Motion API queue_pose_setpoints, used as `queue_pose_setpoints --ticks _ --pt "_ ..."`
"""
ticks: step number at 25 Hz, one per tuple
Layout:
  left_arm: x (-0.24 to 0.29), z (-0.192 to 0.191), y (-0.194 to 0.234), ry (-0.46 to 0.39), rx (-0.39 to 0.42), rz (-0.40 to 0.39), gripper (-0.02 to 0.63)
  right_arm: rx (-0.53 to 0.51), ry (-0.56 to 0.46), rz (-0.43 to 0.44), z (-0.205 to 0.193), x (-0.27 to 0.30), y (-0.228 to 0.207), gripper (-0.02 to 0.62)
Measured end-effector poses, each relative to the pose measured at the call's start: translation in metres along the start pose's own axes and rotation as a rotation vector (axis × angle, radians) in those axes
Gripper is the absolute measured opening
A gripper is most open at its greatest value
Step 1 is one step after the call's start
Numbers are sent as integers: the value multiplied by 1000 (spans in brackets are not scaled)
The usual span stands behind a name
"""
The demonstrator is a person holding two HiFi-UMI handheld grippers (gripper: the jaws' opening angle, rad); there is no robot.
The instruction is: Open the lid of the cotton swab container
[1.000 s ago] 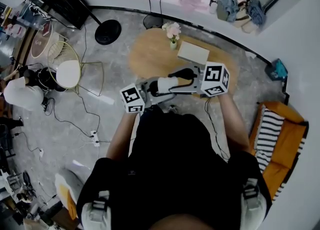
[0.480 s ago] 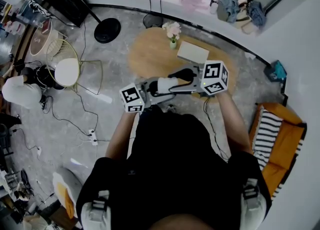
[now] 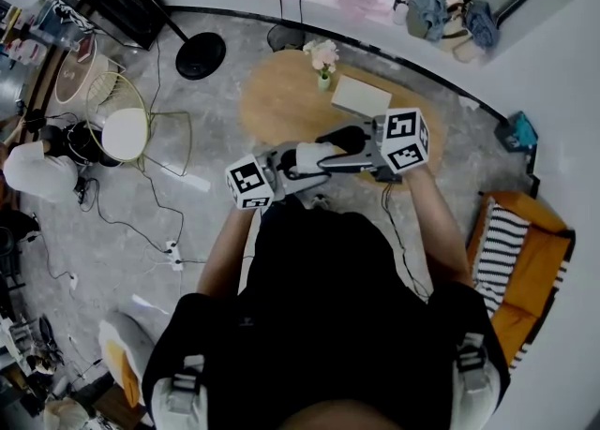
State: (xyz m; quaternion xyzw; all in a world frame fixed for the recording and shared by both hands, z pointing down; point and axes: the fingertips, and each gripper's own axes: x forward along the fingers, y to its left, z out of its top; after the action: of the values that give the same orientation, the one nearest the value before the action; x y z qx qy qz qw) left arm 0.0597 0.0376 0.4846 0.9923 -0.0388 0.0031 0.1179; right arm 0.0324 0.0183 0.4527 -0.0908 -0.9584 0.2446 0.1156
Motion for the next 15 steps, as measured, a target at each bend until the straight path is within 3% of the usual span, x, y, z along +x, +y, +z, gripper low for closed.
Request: queue_pose_setpoints --ticks 7,15 --pt "1 -4 3 9 -1 0 195 20 0 15 -3 -1 -4 190" --pt "0 0 3 25 18 4 195 64 -69 37 3 -5 -4 193"
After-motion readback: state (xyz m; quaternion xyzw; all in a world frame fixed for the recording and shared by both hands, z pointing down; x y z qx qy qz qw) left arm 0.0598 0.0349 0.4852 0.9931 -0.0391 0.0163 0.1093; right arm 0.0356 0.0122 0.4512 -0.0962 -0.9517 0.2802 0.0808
